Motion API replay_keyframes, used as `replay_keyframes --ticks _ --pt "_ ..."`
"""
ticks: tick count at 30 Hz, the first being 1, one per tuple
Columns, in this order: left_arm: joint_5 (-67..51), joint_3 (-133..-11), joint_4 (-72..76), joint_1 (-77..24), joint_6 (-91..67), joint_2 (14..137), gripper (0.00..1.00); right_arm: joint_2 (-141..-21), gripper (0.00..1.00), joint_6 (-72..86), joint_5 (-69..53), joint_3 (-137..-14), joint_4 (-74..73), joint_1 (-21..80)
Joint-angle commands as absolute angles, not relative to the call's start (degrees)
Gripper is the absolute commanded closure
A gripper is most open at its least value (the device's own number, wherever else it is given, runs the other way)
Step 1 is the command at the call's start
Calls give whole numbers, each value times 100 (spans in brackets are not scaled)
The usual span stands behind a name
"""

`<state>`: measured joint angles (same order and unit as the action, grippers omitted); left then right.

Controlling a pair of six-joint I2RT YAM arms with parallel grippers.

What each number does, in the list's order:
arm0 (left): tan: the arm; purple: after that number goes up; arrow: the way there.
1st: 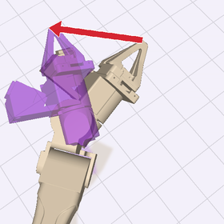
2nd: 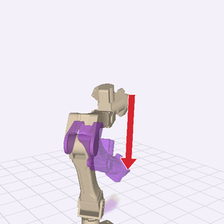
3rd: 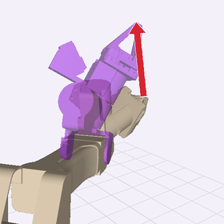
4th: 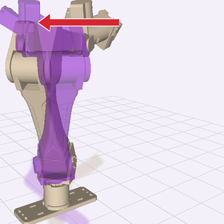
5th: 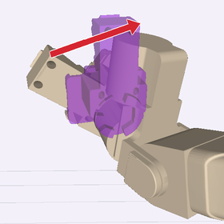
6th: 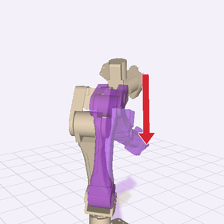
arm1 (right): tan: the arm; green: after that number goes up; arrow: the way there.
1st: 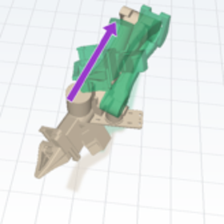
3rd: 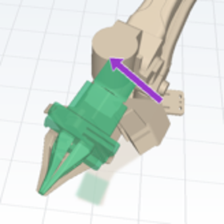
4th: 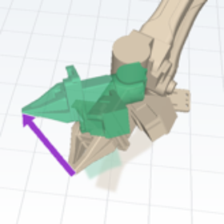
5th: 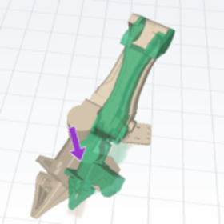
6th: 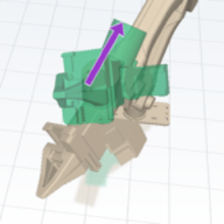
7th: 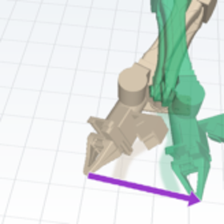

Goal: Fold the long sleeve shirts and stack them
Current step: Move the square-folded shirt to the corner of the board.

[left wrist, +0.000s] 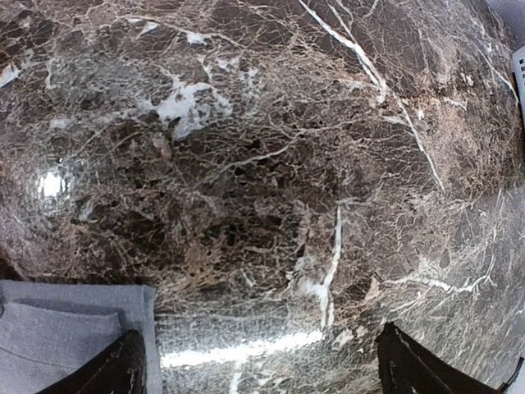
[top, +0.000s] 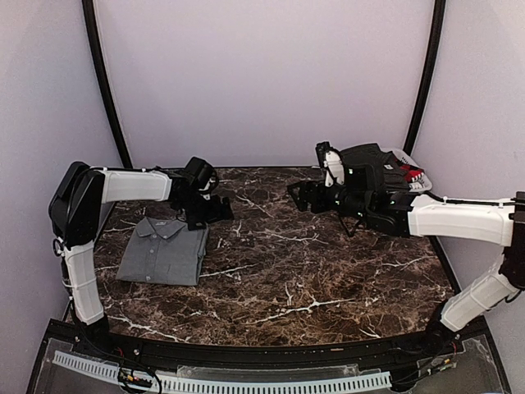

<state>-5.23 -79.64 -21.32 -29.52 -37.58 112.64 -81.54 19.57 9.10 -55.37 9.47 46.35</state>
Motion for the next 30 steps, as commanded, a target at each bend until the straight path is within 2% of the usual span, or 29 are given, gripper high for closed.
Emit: replay_keyframes --ticks 1,11,30 --pt "-691 -7737 -1878 -2949 -3905 11304 3 -8007 13 2054 1011 -5459 962 4605" --pt "-768 -6964 -1676 -2803 -3847 11095 2 -8024 12 2143 959 -5452 997 4606" --pt "-790 -5189 -2102 -2133 -3475 9608 2 -8050 10 2188 918 -5297 1132 4605"
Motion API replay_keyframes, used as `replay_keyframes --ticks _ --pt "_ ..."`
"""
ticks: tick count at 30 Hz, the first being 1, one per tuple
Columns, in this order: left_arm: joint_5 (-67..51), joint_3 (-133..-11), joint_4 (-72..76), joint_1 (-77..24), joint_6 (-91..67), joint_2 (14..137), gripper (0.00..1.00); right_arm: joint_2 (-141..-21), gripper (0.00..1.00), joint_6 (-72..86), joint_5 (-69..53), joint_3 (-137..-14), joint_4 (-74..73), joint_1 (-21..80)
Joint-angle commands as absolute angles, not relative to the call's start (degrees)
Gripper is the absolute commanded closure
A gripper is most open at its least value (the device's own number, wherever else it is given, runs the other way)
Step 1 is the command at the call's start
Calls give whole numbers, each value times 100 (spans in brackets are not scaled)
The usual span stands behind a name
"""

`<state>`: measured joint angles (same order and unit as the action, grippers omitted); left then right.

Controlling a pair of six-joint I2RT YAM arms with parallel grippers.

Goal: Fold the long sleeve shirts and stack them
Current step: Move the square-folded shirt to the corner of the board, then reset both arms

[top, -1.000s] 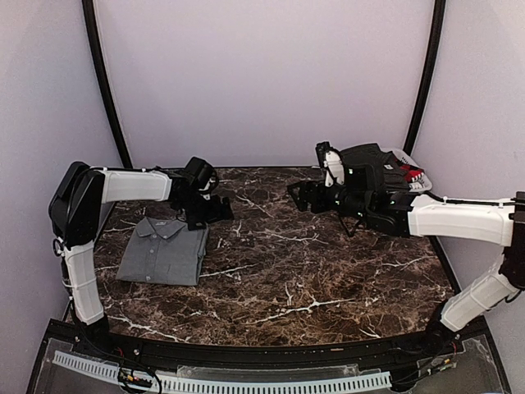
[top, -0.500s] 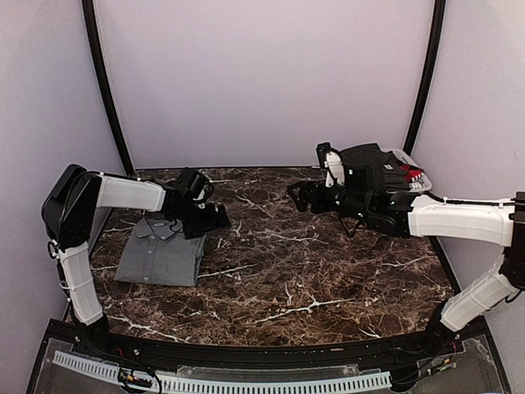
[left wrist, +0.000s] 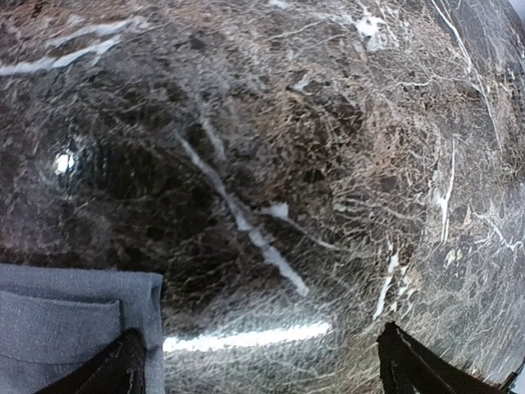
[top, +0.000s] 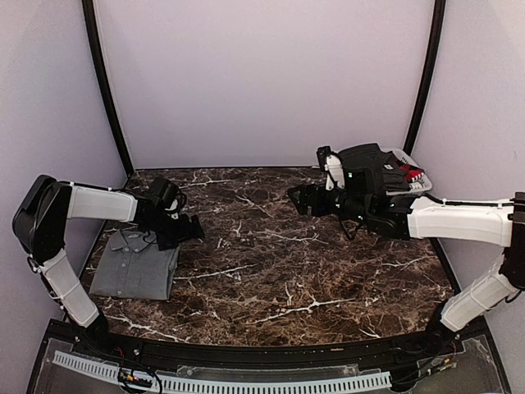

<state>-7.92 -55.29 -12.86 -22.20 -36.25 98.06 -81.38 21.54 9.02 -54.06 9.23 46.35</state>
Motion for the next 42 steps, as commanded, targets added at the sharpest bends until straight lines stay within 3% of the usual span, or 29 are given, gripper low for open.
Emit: replay_keyframes --ticks 1,19,42 --pt "-780 -5129 -2145 -2106 -3455 9532 2 -8041 10 2188 922 -5288 1138 4605" --pt "-654 -4719 -2677 -1917 -3372 8944 1 -7875 9 2259 962 -5018 1187 4610" --pt "-1160 -5688 -2601 -1938 -2862 8760 1 -7967 9 2364 1071 -5252 810 4606"
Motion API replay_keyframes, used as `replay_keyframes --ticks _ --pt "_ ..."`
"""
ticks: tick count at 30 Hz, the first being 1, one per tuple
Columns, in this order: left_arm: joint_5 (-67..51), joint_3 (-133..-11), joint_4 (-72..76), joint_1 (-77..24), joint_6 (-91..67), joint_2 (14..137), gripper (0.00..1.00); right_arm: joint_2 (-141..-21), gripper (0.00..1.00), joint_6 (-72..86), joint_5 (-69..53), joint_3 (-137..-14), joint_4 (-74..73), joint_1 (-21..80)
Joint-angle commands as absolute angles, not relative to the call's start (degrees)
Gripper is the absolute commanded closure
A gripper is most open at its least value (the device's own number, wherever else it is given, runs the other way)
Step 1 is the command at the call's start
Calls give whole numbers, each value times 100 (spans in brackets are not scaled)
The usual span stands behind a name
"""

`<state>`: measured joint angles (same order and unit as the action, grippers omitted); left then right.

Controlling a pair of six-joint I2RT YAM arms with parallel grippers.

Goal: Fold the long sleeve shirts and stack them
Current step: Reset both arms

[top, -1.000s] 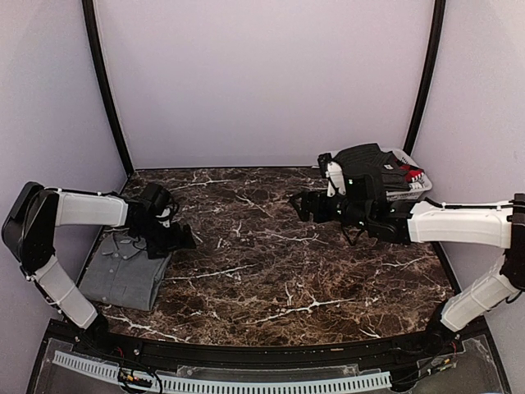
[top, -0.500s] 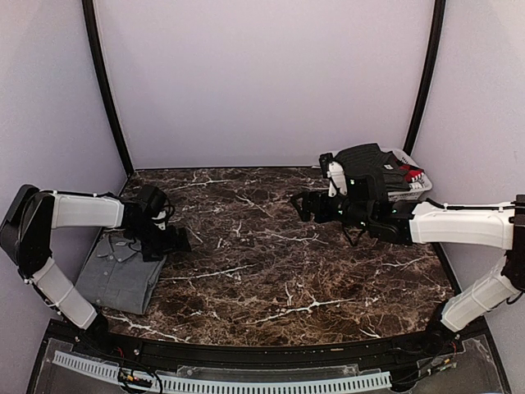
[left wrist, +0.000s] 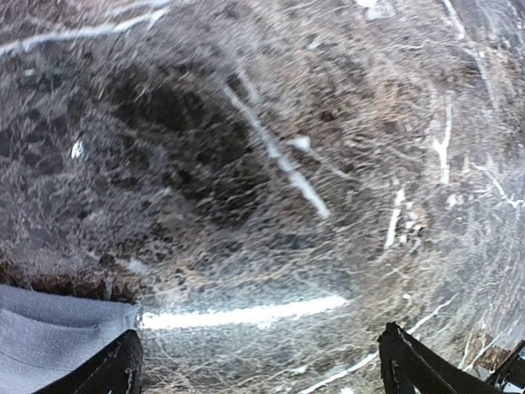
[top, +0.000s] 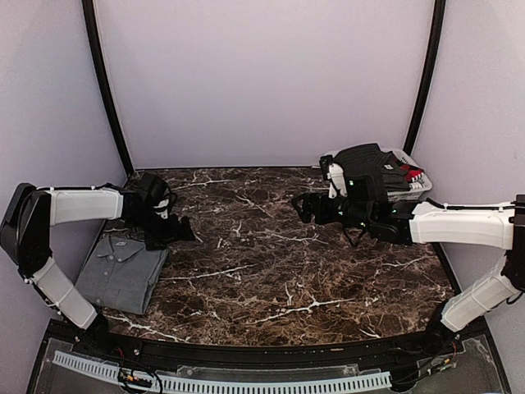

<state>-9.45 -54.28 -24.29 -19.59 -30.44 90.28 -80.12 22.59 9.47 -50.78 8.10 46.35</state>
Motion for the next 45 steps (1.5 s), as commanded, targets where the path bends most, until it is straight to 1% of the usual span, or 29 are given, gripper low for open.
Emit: replay_keyframes --ticks 1,10,16,30,45 --pt "-1202 -5764 -2595 -1959 -2829 8733 1 -7971 8 2376 1090 -5268 794 4608" --pt "-1346 -6203 -2305 -2227 -2555 8551 1 -7936 7 2542 1111 -5352 756 4606" --pt "-1295 -6557 -1952 -2699 -2505 8528 1 -7815 1 2658 1170 -5356 750 4605" --pt "-1306 -6961 -903 -3304 -2496 8596 1 -7103 1 2674 1517 -5309 510 4605" --pt "-1249 -7252 -694 -3454 -2379 8618 1 -6678 1 2690 1812 -5283 252 4610"
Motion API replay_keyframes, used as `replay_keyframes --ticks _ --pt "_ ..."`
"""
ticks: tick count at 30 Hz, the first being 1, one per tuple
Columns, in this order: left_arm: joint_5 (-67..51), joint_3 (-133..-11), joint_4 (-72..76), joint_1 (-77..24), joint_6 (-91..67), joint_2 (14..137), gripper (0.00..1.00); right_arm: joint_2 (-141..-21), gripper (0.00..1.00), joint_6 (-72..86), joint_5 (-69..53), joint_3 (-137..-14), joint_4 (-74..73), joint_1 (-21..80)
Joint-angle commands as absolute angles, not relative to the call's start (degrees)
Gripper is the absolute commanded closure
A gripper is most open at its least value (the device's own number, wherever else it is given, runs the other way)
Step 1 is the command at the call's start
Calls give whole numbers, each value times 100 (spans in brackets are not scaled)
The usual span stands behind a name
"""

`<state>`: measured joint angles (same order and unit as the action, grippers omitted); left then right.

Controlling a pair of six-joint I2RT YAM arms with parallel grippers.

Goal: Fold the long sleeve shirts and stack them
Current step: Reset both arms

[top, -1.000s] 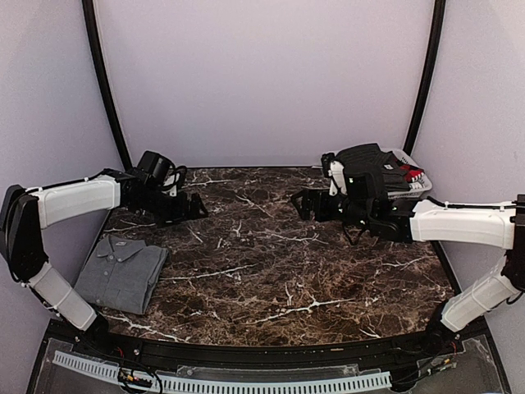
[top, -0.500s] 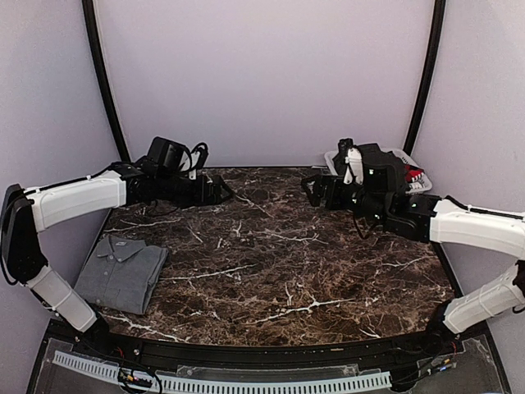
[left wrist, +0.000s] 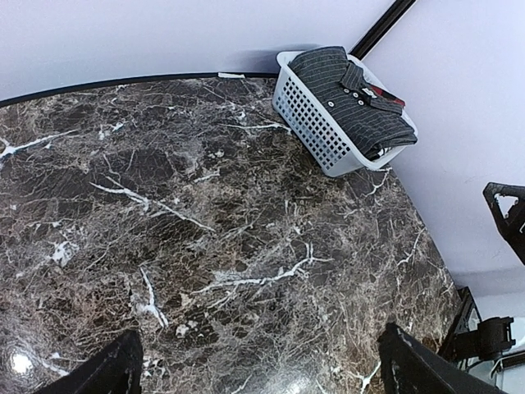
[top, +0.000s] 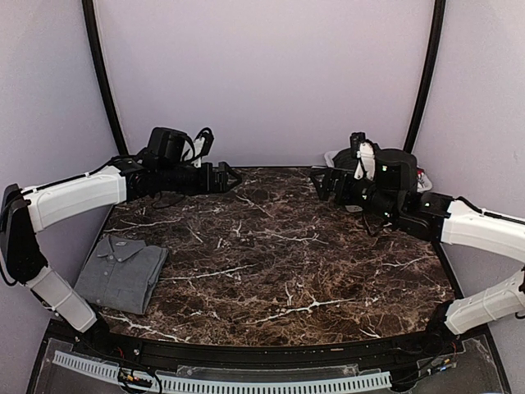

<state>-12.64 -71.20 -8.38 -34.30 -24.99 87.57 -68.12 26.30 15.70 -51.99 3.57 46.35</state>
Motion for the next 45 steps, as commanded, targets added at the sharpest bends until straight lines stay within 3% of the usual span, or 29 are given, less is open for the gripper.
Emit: replay_keyframes --ticks 1,45 --pt "-1233 -7249 -690 -3454 -2370 8601 1 -6680 1 2694 1845 -5298 214 4606" --pt "-791 -7058 -994 -3454 -2290 8302 1 -6593 1 2744 2030 -5155 158 4605"
